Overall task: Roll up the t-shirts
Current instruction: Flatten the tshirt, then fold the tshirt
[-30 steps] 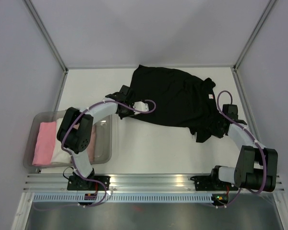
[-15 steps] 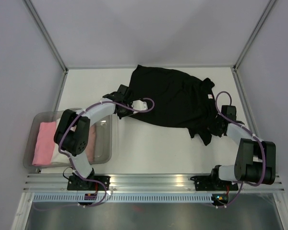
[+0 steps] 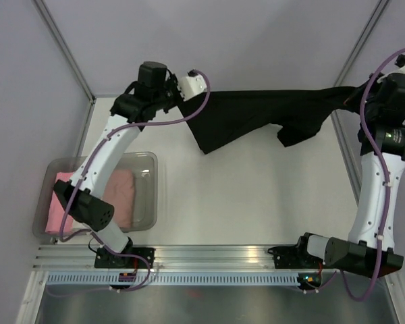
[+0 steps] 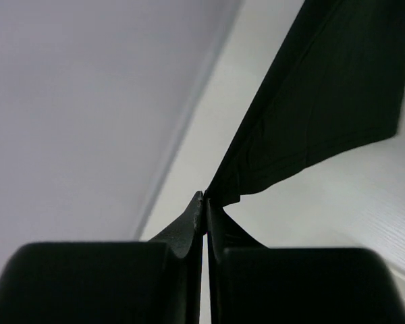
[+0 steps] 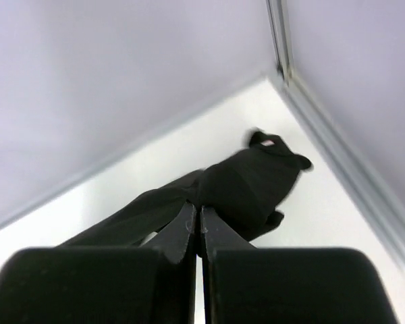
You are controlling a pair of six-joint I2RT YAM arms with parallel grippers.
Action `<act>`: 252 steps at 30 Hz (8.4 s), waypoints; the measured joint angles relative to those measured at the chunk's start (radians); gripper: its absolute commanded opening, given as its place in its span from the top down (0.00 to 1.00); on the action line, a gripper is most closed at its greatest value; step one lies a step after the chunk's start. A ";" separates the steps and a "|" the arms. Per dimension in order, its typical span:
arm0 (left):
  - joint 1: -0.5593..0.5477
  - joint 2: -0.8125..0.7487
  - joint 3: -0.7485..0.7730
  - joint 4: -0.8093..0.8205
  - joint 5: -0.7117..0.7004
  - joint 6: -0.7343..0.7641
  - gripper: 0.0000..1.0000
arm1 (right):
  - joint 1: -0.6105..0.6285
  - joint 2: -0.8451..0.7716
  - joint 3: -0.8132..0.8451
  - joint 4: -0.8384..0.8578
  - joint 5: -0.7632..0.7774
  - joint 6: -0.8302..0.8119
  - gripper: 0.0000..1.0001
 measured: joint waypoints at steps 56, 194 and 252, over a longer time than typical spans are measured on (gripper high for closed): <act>0.053 -0.167 -0.576 0.346 0.029 -0.018 0.98 | 0.051 -0.130 -0.676 0.138 -0.060 0.048 1.00; 0.008 0.059 -0.566 0.066 0.042 0.043 0.38 | -0.053 0.265 -0.581 0.109 0.199 -0.002 0.41; -0.157 -0.123 -0.891 -0.110 0.174 -0.017 0.67 | -0.140 -0.218 -1.003 -0.076 0.214 0.427 0.52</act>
